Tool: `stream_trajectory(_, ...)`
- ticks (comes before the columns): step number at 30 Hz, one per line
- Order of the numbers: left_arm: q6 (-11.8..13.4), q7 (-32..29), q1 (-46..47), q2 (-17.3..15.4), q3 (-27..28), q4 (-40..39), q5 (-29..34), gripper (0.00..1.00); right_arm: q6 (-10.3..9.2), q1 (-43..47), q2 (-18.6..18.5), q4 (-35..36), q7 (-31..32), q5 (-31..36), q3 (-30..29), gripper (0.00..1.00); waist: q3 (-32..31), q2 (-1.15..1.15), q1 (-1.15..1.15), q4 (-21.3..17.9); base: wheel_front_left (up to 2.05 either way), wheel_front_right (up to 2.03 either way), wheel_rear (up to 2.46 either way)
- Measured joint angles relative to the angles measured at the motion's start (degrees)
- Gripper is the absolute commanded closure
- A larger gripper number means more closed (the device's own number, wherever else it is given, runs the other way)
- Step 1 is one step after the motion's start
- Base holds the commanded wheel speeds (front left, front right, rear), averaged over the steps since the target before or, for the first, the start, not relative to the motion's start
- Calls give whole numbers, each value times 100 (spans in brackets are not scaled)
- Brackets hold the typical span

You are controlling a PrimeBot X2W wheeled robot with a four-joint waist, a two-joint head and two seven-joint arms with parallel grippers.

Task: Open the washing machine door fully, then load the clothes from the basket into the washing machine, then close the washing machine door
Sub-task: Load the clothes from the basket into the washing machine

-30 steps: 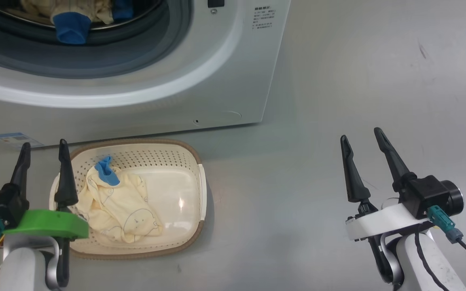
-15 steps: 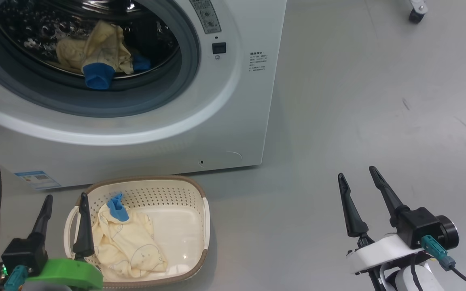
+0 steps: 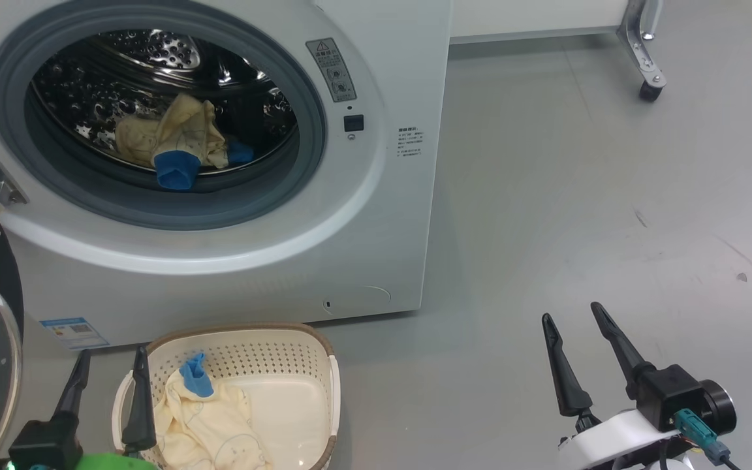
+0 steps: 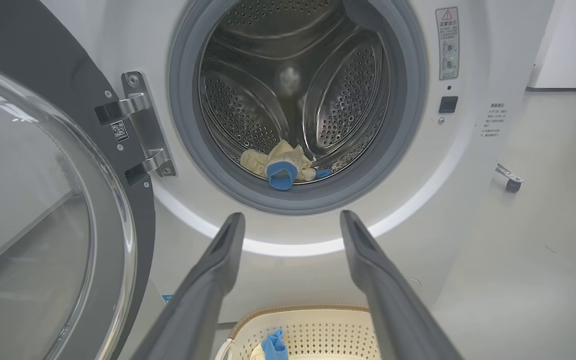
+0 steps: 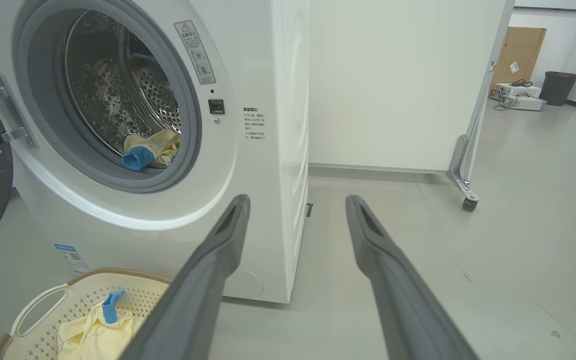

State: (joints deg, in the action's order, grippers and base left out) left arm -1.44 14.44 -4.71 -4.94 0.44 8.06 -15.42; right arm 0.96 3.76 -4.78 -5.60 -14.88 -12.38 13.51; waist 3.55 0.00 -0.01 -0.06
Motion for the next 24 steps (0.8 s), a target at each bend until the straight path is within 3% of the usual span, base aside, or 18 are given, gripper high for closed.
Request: stream_trajectory(24,62,0,-394,2,-8,-467,38,0,15,227,19,132,1,42,-25,0,-197,0,0,-63,0,0,0)
